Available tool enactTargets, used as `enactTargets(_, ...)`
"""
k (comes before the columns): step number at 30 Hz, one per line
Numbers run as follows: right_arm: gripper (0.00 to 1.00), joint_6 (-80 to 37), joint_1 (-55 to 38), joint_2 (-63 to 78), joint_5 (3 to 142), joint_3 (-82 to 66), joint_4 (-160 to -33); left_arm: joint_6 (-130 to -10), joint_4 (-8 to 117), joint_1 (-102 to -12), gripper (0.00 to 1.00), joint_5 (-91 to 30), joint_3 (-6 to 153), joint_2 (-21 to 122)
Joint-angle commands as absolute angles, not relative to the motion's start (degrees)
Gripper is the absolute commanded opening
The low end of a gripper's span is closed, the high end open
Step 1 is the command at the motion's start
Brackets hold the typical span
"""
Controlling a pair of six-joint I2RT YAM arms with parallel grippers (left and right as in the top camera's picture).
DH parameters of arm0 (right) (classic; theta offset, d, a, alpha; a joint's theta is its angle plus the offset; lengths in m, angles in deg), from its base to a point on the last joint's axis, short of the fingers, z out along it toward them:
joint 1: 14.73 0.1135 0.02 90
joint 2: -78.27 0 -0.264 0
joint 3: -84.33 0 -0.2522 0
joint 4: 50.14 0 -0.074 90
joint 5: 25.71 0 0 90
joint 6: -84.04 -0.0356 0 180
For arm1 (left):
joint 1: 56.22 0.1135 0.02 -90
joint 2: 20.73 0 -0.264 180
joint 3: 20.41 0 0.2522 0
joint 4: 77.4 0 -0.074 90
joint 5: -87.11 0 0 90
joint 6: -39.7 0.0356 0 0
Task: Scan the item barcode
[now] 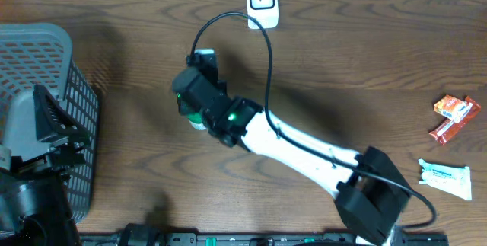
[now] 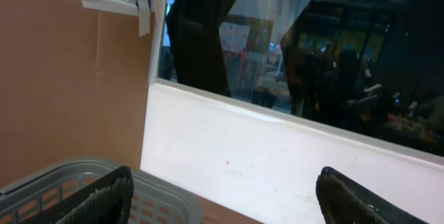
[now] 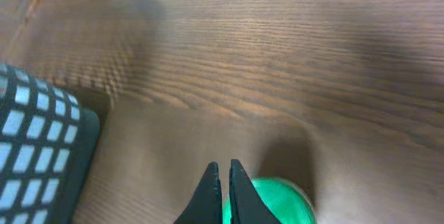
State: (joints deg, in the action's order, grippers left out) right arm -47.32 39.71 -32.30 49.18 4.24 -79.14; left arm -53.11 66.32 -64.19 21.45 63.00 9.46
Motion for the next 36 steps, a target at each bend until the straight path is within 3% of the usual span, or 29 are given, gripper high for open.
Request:
enactTargets(1,0.01,-48.8,38.5,-35.8,56.0,4.2,-75.1,-53.2,66.4,-63.9,0.85,21.8,62.7,9.0)
enactTargets(3,0.02,-49.2,37.9,-37.8,59.5,4.2,-71.8,-53.2,66.4,-63.9,0.84,21.8,62.7,9.0)
enactTargets(4,0.07,-50.3,37.8,-38.6,61.3,4.2,-70.9,-53.2,66.4,-63.9,0.85,21.8,62.7,9.0)
enactTargets(6,0.45,-52.4,37.5,-39.1,64.6,4.2,-71.4,-53.2,66.4,-63.9,0.85,21.8,62.7,9.0)
enactTargets(8,0.71,-53.4,37.5,-38.6,65.7,4.4,-74.5,-53.1,66.4,-63.9,0.85,21.8,62.7,9.0)
enactTargets(12,0.97,-54.4,37.6,-34.9,68.3,6.9,-83.1,-52.5,65.7,-63.9,0.85,21.8,62.7,9.0)
enactTargets(18,0.99,-52.6,36.2,-29.5,66.5,19.3,-106.5,-52.5,65.3,-63.9,0.85,21.8,62.7,9.0)
enactTargets(22,0.99,-52.0,32.3,-29.6,73.4,31.0,-126.2,-52.5,65.3,-63.9,0.85,21.8,62.7,9.0)
enactTargets(27,0.99,-47.6,29.9,-27.8,82.7,35.6,-135.6,-52.5,65.2,-63.9,0.84,21.8,62.7,8.9)
enactTargets(36,0.94,-93.2,30.4,-31.4,88.7,35.6,-133.7,-52.5,65.1,-63.9,0.85,21.8,62.7,7.7)
